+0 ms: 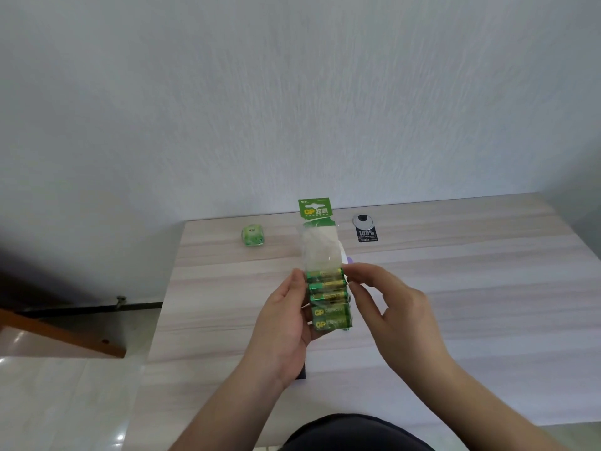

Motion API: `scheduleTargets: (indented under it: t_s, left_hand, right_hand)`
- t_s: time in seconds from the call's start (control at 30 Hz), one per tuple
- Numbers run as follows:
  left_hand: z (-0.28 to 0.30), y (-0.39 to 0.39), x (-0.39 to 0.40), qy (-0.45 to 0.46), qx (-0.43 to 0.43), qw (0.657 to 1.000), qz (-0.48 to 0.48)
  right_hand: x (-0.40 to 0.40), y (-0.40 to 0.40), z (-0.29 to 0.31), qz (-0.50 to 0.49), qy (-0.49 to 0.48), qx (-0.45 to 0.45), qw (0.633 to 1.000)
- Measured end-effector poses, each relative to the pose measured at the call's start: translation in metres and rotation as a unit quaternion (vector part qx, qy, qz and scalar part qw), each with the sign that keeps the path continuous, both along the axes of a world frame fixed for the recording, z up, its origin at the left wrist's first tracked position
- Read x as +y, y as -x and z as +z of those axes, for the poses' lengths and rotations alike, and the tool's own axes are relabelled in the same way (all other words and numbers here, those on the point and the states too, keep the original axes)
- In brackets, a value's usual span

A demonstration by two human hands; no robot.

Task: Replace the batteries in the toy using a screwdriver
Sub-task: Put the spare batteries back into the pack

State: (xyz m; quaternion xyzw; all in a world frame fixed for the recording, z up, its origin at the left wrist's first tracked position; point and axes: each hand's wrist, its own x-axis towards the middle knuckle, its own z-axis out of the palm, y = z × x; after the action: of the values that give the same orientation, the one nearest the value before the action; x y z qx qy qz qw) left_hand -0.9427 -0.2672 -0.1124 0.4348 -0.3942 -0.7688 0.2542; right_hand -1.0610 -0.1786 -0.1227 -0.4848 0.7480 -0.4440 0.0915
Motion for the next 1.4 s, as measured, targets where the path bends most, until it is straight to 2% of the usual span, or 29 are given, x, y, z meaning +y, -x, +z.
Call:
scheduleTargets:
  t_s: [0.17,0.47,0.7,0.77,0.87,0.97,1.07,1.17,1.23,1.3,1.4]
  left_hand:
    - [-0.002,0.002,-0.001,0.03,-0.018,0.999,-0.012]
    - [-0.013,0.012,-0.007,0.07,-0.057,0.996,0.008]
    - [-0.025,0.023,-0.012,0.049,-0.07,0.996,0.01]
    - [-0.029,0.025,-0.013,0.036,-0.079,0.996,0.013]
    - [-0.033,0.025,-0.015,0.017,-0.082,0.996,0.028]
    - [-0.033,0.023,-0.018,-0.002,-0.078,0.996,0.041]
    - [-0.033,0.019,-0.02,-0.017,-0.067,0.996,0.056]
    - [-0.032,0.014,-0.022,-0.018,-0.052,0.996,0.065]
    - [-0.032,0.011,-0.023,-0.017,-0.04,0.997,0.064]
    - [-0.032,0.007,-0.023,-0.019,-0.031,0.997,0.062]
    - [-0.032,0.002,-0.024,-0.03,-0.014,0.998,0.059]
  right_hand:
    - [0.0,0.003,0.001,-0.002,-0.054,-0.054,0.997]
    - [0.001,-0.004,-0.002,0.019,-0.029,-0.21,0.977]
    - [-0.001,0.008,-0.007,0.041,-0.033,-0.258,0.965]
    - [-0.006,0.016,-0.013,0.019,-0.024,-0.27,0.962]
    - [-0.021,0.032,-0.048,-0.065,-0.022,-0.29,0.955]
    - [-0.038,0.05,-0.109,-0.115,-0.101,-0.323,0.934]
    - [-0.048,0.059,-0.168,-0.101,-0.254,-0.278,0.921]
    - [-0.055,0.058,-0.212,-0.071,-0.363,-0.224,0.902]
    - [-0.058,0.056,-0.232,-0.046,-0.433,-0.148,0.888]
    - [-0.059,0.053,-0.246,-0.026,-0.478,-0.06,0.876]
    - [-0.059,0.051,-0.254,-0.036,-0.487,-0.002,0.873]
